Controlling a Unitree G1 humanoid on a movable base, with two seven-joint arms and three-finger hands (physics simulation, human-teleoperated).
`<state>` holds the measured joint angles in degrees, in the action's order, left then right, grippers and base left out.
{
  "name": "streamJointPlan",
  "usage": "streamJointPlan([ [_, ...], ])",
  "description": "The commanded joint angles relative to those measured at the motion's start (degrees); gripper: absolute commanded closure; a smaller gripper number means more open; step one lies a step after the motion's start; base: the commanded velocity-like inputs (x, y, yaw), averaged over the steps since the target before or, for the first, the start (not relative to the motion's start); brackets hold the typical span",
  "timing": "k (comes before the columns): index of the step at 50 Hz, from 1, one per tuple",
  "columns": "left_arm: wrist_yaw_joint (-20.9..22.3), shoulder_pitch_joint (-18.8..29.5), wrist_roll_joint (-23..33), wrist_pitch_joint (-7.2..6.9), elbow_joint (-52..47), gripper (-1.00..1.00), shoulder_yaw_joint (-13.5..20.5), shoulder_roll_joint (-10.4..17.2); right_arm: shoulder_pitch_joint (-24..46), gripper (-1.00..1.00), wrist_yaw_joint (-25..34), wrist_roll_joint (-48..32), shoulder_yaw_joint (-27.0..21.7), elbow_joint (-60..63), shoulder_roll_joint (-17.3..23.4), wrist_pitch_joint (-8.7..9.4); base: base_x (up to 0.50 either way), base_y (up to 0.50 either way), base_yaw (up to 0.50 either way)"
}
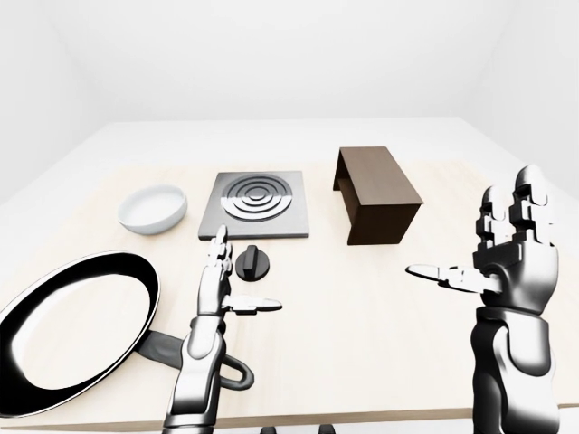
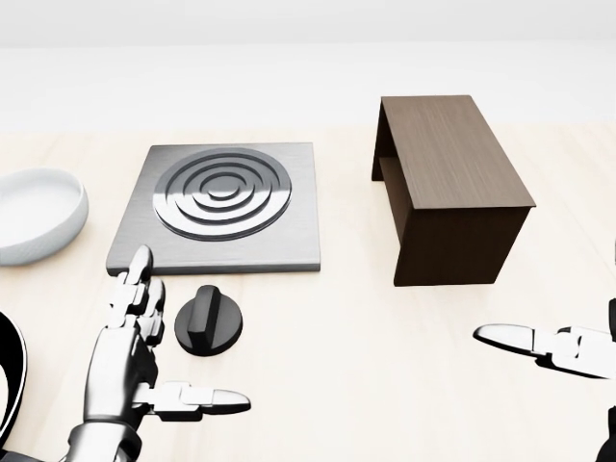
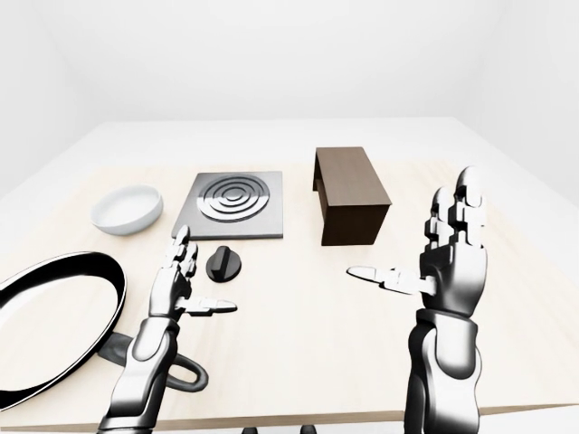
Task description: Turn on the stove.
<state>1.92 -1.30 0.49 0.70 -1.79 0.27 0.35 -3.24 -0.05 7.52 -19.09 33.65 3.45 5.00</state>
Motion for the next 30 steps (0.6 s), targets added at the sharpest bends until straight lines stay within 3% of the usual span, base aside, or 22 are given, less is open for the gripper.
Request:
streamJointPlan([
  [1,0.05,0.15,0.28,0.60,1.07,-1.00,-0.34,-0.11,-0.33,-1.00,-0.15,0.46,-0.36,0.83,-0.32,0.00,0.00,0.00,0.00],
  [7,0.13,0.61,0.61,2.37,4.13,-1.00,-0.57,-0.16,-0.45,-1.00,-0.08,0.81,-0.36,0.49,-0.33,0.00,0.00,0.00,0.00],
  [11,-0.07,1.54,0.90,4.30,8.12,-1.00,-0.40,-0.12,-0.46,-1.00,-0.06,0.90,-0.32,0.58,-0.28,0.00,0.00,0.00,0.00],
  [13,-0.51,3.06,1.21,4.30,14.58,-1.00,-0.21,-0.18,-0.68,-1.00,0.03,0.96,-0.30,0.34,-0.41,0.00,0.00,0.00,0.00],
  [18,-0.73,3.81,1.20,4.30,17.11,-1.00,0.03,-0.01,-0.78,-1.00,0.05,1.18,-0.51,0.56,-0.40,0.00,0.00,0.00,0.00],
  [19,-1.81,5.84,2.97,4.30,26.75,-1.00,-0.77,-0.57,-0.68,-1.00,-0.19,1.64,-0.92,1.54,-0.35,0.00,0.00,0.00,0.00],
  [30,-2.04,6.51,3.06,4.30,29.17,-1.00,-0.77,-0.53,-0.72,-1.00,-0.20,1.94,-1.35,2.14,-0.29,0.00,0.00,0.00,0.00],
])
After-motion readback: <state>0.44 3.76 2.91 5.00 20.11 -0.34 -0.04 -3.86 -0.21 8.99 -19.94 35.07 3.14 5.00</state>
